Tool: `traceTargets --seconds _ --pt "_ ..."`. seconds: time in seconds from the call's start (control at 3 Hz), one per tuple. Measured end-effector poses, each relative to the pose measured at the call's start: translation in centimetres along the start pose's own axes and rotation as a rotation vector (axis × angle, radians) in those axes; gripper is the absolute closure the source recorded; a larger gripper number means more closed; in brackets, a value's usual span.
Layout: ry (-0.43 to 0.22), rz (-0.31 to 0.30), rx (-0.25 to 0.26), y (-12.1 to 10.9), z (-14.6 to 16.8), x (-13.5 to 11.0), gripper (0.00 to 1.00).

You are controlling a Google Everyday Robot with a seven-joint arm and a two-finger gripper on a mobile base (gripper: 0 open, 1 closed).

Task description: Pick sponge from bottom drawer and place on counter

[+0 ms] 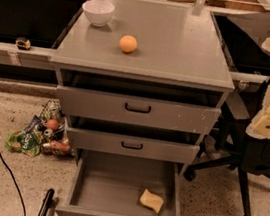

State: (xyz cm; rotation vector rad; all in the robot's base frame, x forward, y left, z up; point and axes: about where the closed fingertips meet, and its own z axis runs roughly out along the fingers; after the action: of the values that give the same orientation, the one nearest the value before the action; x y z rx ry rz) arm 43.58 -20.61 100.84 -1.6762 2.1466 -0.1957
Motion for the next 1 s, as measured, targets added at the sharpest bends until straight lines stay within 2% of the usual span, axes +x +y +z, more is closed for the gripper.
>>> traceTargets --seconds 0.33,0.67,1.0 --pt "0.000 0.000 0.000 0.0 0.0 0.0 0.00" --pt "-0.060 -0.020 -0.024 1.1 2.9 -0.4 0.00" --pt "-0.207 -0.053 -0.109 4.6 10.4 -1.0 0.00"
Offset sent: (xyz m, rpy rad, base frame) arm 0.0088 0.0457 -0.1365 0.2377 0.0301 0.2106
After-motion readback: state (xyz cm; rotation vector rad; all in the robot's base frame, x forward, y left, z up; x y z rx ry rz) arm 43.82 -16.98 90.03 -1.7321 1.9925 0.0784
